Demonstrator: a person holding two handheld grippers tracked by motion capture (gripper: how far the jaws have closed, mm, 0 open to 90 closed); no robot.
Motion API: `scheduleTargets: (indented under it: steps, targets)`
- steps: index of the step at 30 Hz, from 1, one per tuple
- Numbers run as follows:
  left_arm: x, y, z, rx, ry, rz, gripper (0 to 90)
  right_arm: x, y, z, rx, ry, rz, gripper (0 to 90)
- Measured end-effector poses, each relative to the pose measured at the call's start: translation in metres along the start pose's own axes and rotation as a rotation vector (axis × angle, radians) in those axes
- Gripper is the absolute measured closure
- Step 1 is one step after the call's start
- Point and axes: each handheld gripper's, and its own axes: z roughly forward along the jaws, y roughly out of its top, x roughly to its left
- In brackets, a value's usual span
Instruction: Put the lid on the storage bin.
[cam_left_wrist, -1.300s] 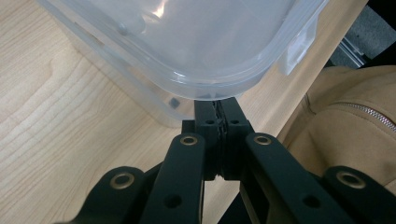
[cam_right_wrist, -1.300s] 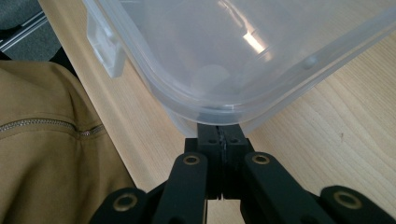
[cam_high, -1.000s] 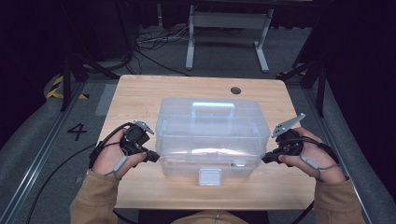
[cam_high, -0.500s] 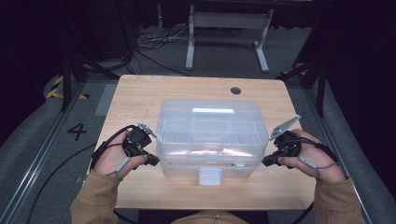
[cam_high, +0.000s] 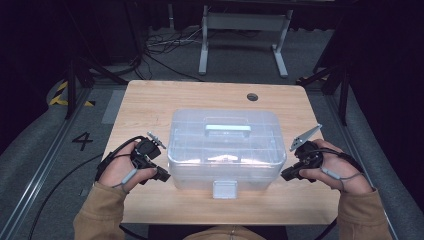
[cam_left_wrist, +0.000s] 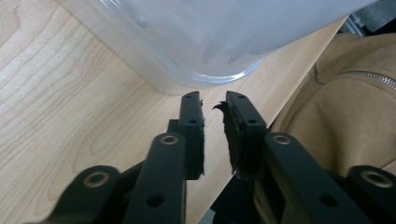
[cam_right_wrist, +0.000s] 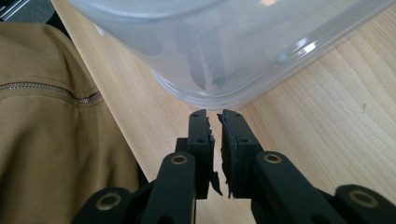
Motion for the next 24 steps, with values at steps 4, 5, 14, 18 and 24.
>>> scheduleTargets:
  steps: [4, 5, 14, 18, 24]
  targets:
    - [0.002, -0.001, -0.002, -0.022, 0.007, -0.008, 72.9, -0.001, -0.001, -0.003, -0.020, -0.006, 0.001, 80.5]
    - [0.003, -0.002, -0.004, -0.034, 0.012, -0.003, 72.6, -0.001, -0.001, -0.004, -0.029, -0.006, 0.002, 79.7]
    - [0.010, -0.013, -0.020, -0.196, 0.058, -0.043, 71.6, -0.007, -0.003, -0.017, -0.107, -0.019, -0.001, 75.5]
    - [0.011, -0.018, -0.027, -0.278, 0.083, -0.054, 72.1, -0.009, -0.002, -0.022, -0.144, -0.022, 0.006, 73.9]
    - [0.015, -0.023, -0.033, -0.372, 0.105, -0.060, 68.8, -0.015, -0.004, -0.030, -0.219, -0.055, 0.031, 68.3]
